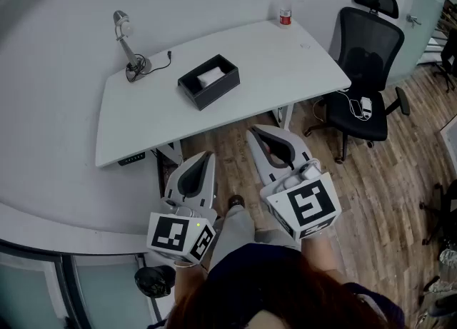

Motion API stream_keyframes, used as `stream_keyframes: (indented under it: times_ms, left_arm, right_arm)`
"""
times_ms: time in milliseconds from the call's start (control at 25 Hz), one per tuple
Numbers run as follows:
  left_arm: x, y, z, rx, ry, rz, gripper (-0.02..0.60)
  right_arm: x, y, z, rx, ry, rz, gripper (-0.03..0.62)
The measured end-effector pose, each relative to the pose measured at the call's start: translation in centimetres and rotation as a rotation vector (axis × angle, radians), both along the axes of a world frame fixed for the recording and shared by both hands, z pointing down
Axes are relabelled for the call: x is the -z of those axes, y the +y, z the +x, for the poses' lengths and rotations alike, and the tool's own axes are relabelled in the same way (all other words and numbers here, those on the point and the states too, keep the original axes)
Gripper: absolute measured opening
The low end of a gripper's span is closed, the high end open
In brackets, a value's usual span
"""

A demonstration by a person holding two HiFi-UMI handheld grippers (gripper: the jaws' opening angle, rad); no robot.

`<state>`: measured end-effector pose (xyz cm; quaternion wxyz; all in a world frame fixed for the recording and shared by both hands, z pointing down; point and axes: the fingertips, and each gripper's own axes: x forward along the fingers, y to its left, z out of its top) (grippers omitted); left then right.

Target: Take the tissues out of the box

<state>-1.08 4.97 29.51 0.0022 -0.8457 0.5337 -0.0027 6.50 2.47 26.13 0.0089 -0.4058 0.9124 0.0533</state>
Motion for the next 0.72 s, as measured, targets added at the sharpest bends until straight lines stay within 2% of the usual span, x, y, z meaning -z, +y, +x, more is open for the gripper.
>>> stream_keyframes:
  times_ms: [200,720]
  left_arm:
    - [0.0,-1.2,-0.1,0.003,0.002,-0.002,0.021]
    - [0.2,-5.5,-2.1,0.013,0.014,-0.009,0.021]
  right_arm:
    - [0.5,-0.8,0.0,0.019,-0.045,-0.009,0.018]
    - [0.2,-5.2,-2.4,0.039,0.002,-0.005,0.018]
